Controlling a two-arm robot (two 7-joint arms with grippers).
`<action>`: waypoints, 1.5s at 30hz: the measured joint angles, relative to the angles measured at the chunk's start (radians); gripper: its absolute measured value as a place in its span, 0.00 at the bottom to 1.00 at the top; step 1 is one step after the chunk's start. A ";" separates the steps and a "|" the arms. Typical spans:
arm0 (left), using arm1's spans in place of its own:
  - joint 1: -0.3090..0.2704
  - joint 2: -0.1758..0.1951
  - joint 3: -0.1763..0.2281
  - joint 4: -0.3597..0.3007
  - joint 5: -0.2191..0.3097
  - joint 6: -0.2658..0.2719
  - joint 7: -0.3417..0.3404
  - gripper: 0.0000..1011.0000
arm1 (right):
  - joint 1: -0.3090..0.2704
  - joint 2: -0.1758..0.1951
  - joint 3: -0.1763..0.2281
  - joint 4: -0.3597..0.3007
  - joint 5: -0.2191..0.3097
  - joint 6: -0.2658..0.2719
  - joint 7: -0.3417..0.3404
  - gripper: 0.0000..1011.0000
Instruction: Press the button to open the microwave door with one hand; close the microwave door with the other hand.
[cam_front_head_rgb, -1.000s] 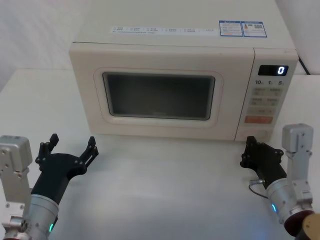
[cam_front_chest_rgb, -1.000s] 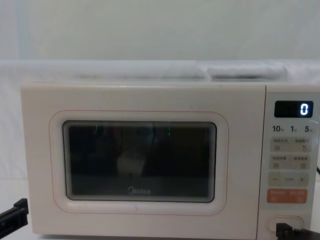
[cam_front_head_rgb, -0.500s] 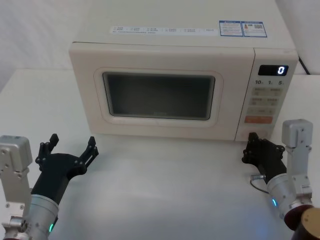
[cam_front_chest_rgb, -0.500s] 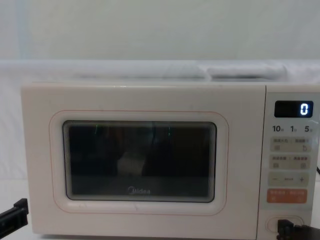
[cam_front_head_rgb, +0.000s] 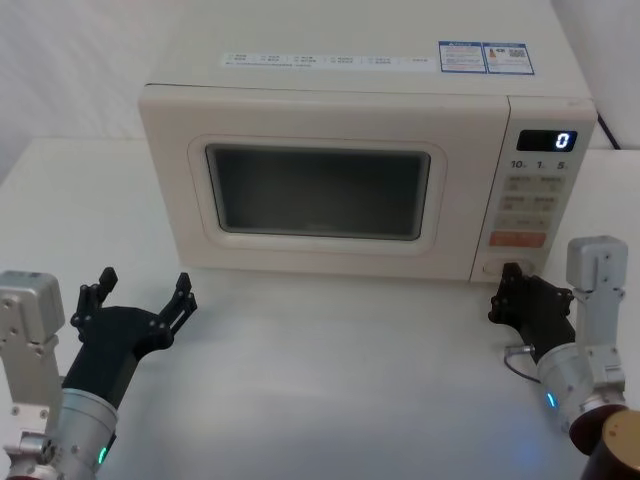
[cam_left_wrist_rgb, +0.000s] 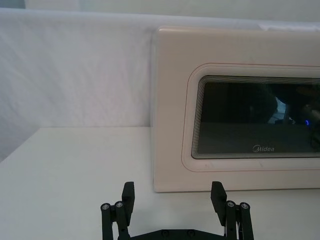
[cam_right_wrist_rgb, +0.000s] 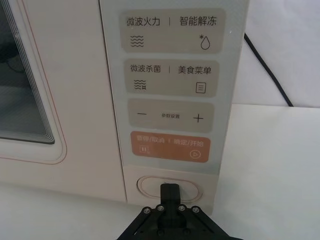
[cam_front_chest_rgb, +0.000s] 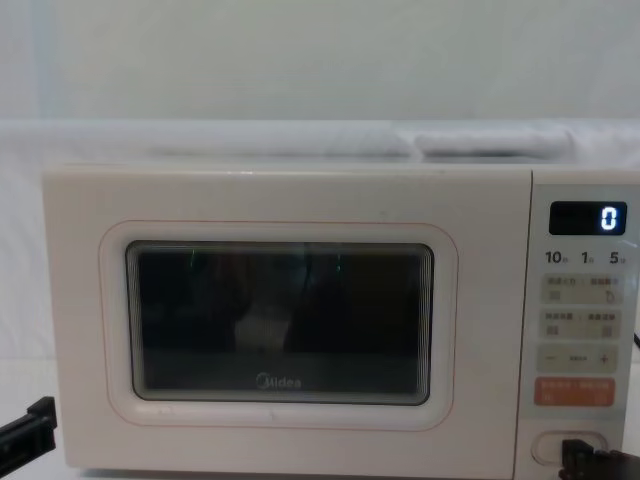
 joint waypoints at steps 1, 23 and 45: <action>0.000 0.000 0.000 0.000 0.000 0.000 0.000 0.99 | 0.001 0.000 0.001 0.001 0.000 0.000 0.000 0.00; 0.000 0.000 0.000 0.000 0.000 0.000 0.000 0.99 | 0.039 -0.009 0.007 0.043 -0.008 -0.007 0.003 0.00; 0.000 0.000 0.000 0.000 0.000 0.000 0.000 0.99 | 0.017 -0.006 0.009 0.011 -0.007 -0.009 0.009 0.00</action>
